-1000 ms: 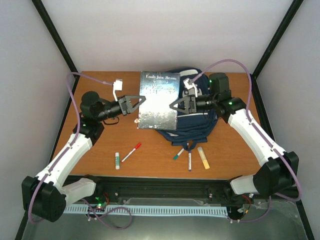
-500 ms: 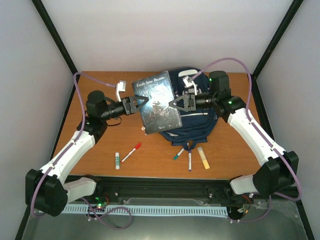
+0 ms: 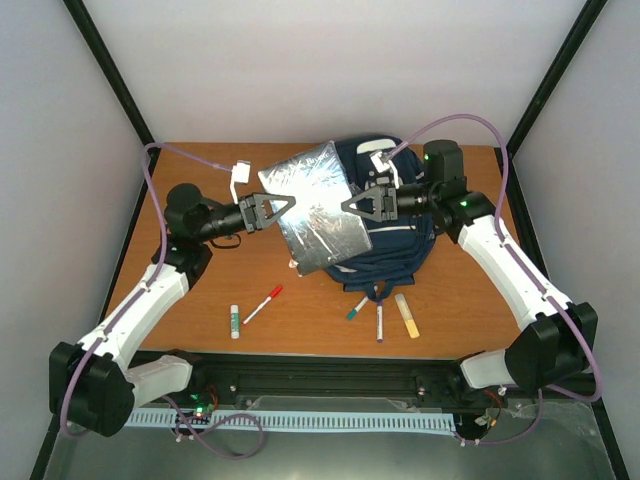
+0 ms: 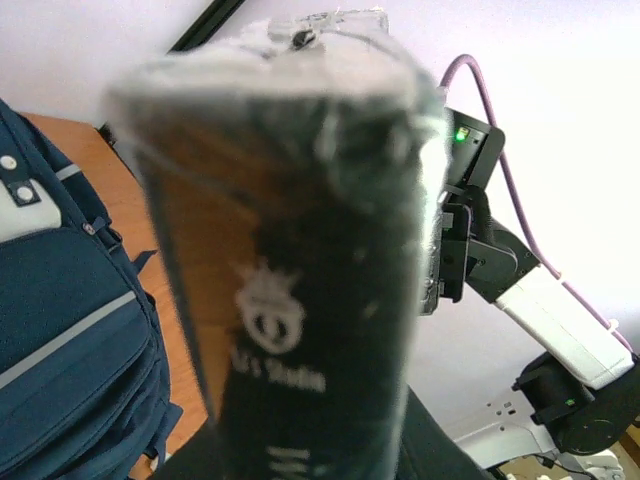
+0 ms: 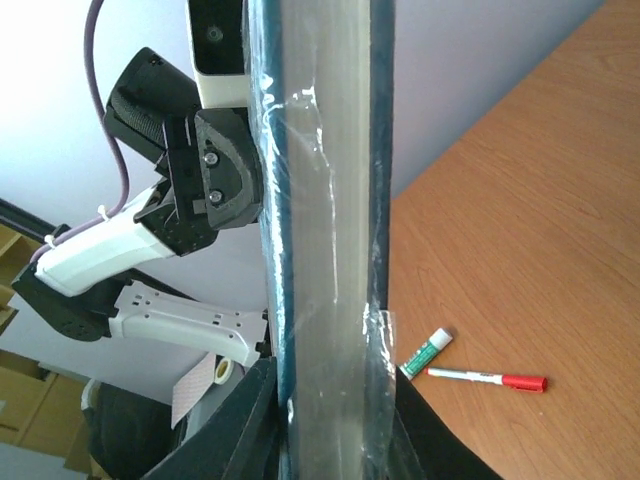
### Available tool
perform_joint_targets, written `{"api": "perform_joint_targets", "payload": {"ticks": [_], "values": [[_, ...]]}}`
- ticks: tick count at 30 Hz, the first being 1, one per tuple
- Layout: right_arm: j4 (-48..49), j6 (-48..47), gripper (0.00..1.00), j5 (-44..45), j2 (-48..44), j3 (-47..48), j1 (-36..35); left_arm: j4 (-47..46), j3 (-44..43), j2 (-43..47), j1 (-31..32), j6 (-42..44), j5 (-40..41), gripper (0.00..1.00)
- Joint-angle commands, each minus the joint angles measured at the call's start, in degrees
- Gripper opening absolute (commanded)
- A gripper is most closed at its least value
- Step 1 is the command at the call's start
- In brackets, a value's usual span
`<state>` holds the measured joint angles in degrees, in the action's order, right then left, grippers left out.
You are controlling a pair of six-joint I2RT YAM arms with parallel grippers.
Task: Pack the student bag
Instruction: Pick up the book from the center of the board.
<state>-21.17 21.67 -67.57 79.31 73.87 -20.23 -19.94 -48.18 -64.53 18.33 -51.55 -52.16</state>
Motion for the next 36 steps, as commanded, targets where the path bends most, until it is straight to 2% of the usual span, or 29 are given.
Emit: {"api": "perform_joint_targets", "payload": {"ticks": [1, 2, 3, 5, 7, 9, 12, 20, 23, 27, 30, 34, 36], "values": [[3.4, -0.7, 0.17, -1.2, 0.6, 0.7, -0.5, -0.7, -0.2, 0.7, 0.7, 1.5, 1.3, 0.01], [2.5, -1.9, 0.35, -1.4, 0.9, 0.5, -0.5, -1.1, -0.1, 0.9, 0.7, 0.9, 1.5, 0.01], [1.5, -3.0, 0.47, -1.5, 1.1, 0.3, -0.5, -1.8, -0.1, 0.9, 0.7, 0.2, 1.6, 0.01], [0.4, -4.6, 0.6, -2.6, 1.3, -0.6, -0.5, -3.6, 0.0, 0.9, 0.7, -1.3, 1.4, 0.01], [-0.3, -5.5, 0.67, -4.8, 1.7, -1.6, -0.5, -4.0, -0.3, 0.9, 0.7, -1.9, 1.5, 0.01], [-1.2, -6.3, 0.69, -6.6, 1.9, -2.4, -0.5, -4.0, -0.6, 0.9, 0.7, -1.9, 1.5, 0.01], [-1.7, -7.2, 0.67, -9.1, 1.6, -3.0, -0.5, -3.7, -0.8, 0.6, 0.7, -1.8, 1.9, 0.01], [-2.7, -8.8, 0.7, -9.5, 2.5, -5.3, -0.7, -7.1, -1.1, -0.9, 0.7, -5.3, 1.0, 0.01], [-2.5, -8.6, 0.62, -10.8, 3.1, -5.3, -0.7, -6.6, -1.6, -1.2, 0.6, -5.5, 1.1, 0.01], [-2.5, -8.5, 0.35, -12.4, 3.1, -5.0, -0.7, -3.0, -2.7, -1.8, 0.7, -3.3, 1.8, 0.01], [-2.4, -8.2, 0.2, -12.1, 2.5, -4.9, -0.6, 1.4, -3.8, -2.5, 0.7, -0.7, 2.9, 0.11], [-2.2, -7.6, 0.1, -11.5, 1.4, -4.8, -0.3, 4.3, -4.5, -4.1, 0.7, 0.7, 2.6, 0.19], [-2.2, -7.1, 0.03, -11.7, 1.0, -4.6, 0.1, 6.2, -4.7, -4.7, 0.7, 1.4, 3.2, 0.36]]}}
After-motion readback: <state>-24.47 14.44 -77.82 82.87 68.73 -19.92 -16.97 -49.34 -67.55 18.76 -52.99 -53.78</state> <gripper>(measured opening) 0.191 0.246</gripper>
